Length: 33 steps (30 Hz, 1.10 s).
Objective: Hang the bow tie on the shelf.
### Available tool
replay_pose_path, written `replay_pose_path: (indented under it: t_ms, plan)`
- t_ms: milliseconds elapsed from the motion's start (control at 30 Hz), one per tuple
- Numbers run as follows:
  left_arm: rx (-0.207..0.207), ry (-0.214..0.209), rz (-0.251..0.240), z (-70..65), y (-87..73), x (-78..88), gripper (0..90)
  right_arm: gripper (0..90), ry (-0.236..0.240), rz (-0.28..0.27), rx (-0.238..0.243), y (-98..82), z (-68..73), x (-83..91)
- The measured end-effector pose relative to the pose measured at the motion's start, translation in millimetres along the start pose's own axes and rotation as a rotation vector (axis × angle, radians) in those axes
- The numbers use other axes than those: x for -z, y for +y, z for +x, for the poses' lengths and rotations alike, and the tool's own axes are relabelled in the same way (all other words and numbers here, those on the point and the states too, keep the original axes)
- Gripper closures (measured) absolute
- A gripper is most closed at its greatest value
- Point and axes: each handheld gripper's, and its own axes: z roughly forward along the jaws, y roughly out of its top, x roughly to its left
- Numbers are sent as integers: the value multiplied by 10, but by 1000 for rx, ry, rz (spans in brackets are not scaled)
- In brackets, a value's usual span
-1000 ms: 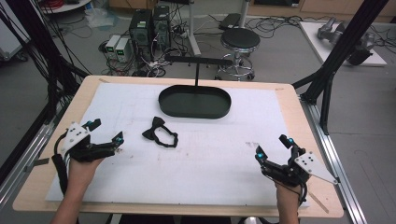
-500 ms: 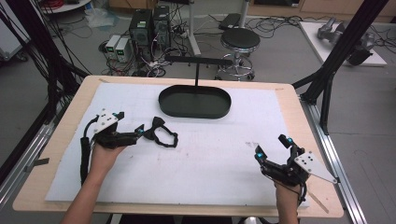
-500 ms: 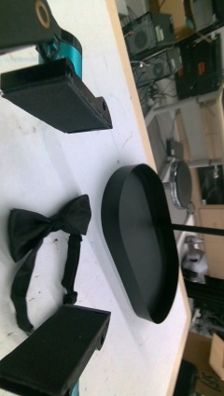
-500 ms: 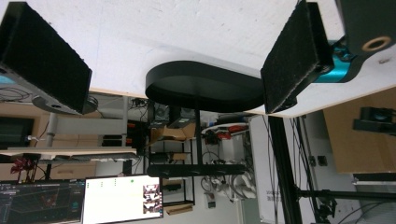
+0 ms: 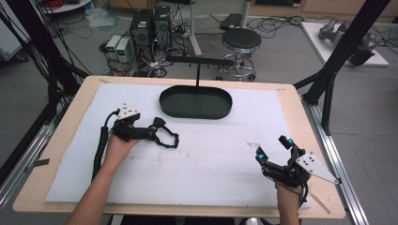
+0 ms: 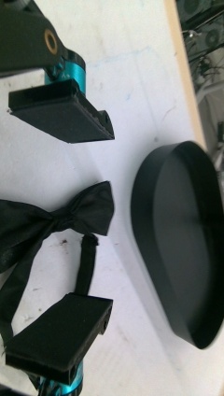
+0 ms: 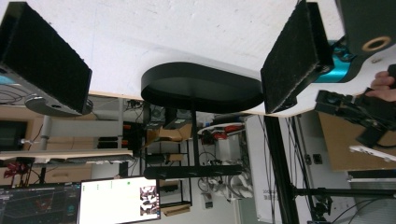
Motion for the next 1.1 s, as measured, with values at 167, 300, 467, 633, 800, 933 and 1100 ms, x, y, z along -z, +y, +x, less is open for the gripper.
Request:
replay_pose_path:
  t_ms: [167, 300, 467, 633, 800, 933, 1100]
  plan:
    - [28, 18, 62, 26, -57, -109, 320, 78, 10, 3, -20, -19, 10, -13]
    - [44, -9, 84, 28, -74, -147, 372, 78, 12, 4, -21, -21, 13, -20]
    - [39, -9, 113, -1, -75, -208, 413, 78, 13, 9, -24, -33, 22, -38]
    - [7, 15, 146, -30, -90, -252, 458, 78, 11, 11, -18, -35, 23, -40]
    - [-2, 5, 170, -42, -112, -276, 572, 78, 7, 10, -21, -37, 18, -43]
    - [-18, 3, 171, -73, -104, -277, 686, 78, 8, 12, -22, -37, 20, -44]
    - [-14, 7, 177, -81, -96, -270, 755, 78, 13, 12, -24, -38, 30, -46]
